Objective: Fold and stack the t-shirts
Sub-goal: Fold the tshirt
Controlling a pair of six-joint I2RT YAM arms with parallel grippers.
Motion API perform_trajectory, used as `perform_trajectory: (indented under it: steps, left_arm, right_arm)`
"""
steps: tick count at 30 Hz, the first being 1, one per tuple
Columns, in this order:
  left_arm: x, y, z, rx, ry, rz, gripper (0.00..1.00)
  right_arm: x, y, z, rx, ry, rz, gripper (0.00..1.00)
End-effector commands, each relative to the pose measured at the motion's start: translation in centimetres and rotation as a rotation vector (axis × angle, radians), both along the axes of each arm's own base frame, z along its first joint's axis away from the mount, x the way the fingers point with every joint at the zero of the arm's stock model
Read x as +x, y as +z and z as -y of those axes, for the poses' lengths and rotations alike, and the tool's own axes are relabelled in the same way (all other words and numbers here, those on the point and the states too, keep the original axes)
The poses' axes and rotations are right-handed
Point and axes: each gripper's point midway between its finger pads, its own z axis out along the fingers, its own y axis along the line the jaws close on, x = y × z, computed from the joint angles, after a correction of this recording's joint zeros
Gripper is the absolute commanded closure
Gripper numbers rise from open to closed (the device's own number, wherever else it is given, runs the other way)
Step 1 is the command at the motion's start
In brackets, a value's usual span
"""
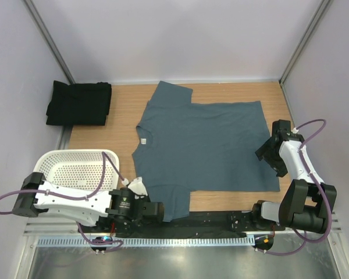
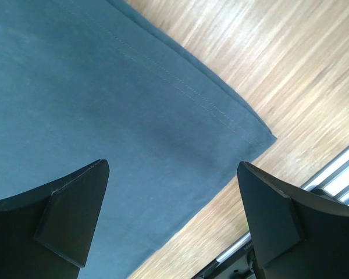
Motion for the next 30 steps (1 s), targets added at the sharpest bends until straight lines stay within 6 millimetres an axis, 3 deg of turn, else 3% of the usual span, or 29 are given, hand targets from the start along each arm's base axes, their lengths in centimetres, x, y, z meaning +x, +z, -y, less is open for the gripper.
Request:
perform_trajectory:
  steps: [1, 3, 4, 7, 9, 11, 13, 14, 17, 21, 22, 23, 25, 27, 30]
  left_arm:
    - [-0.7, 0.9, 0.8, -0.029, 0.06, -0.033, 0.88]
    - [-1.0, 0.7, 0.3, 0.016, 0.054, -0.045, 0.64]
    - [-0.9, 0.9, 0.2, 0.029, 0.049, -0.04, 0.43]
    - [-0.3, 2.4, -1.1, 0.081, 0.05, -0.002, 0.23]
    - [1.3, 4.6, -1.6, 0.074, 0.045, 0.085, 0.21]
    - [2.5, 6.8, -0.4, 0.02, -0.014, 0.175, 0.21]
    - [3.9, 9.6, 2.4, -0.048, -0.146, 0.316, 0.21]
    - [4.0, 10.9, 4.9, -0.121, -0.182, 0.352, 0.21]
    - [4.3, 11.9, 9.4, -0.12, -0.298, 0.415, 0.22]
    - [4.0, 9.5, 13.9, -0.078, -0.392, 0.411, 0.24]
    - [4.1, 7.4, 14.3, -0.037, -0.411, 0.387, 0.24]
    - [3.9, 6.6, 15.1, -0.053, -0.44, 0.35, 0.24]
    - [5.5, 4.2, 14.7, 0.0, -0.42, 0.324, 0.24]
    - [6.8, 3.1, 14.1, 0.037, -0.397, 0.303, 0.24]
    - [7.1, 1.5, 13.9, 0.06, -0.397, 0.265, 0.23]
  right_arm:
    - [2.0, 1.6, -0.1, 0.011, 0.055, 0.07, 0.01]
    - [2.3, 2.5, -0.3, 0.016, 0.102, 0.087, 0.0]
    - [2.6, 2.9, -0.7, 0.032, 0.129, 0.105, 0.0]
    - [2.9, 5.1, -1.0, 0.02, 0.2, 0.162, 0.0]
    - [2.7, 6.0, -1.5, 0.027, 0.239, 0.175, 0.0]
    - [2.7, 6.5, -3.0, 0.067, 0.285, 0.207, 0.0]
    - [2.8, 6.6, -4.0, 0.088, 0.316, 0.234, 0.0]
    - [2.5, 6.1, -4.3, 0.099, 0.326, 0.226, 0.0]
    - [2.0, 4.9, -4.3, 0.102, 0.334, 0.195, 0.0]
    - [1.8, 4.4, -4.4, 0.108, 0.341, 0.177, 0.0]
    - [1.9, 4.4, -4.5, 0.111, 0.343, 0.183, 0.0]
    - [2.1, 4.6, -4.5, 0.108, 0.345, 0.195, 0.0]
    - [2.4, 4.8, -4.7, 0.12, 0.35, 0.207, 0.0]
    - [2.5, 4.9, -4.9, 0.13, 0.351, 0.21, 0.0]
    - [2.2, 4.7, -4.8, 0.126, 0.35, 0.206, 0.0]
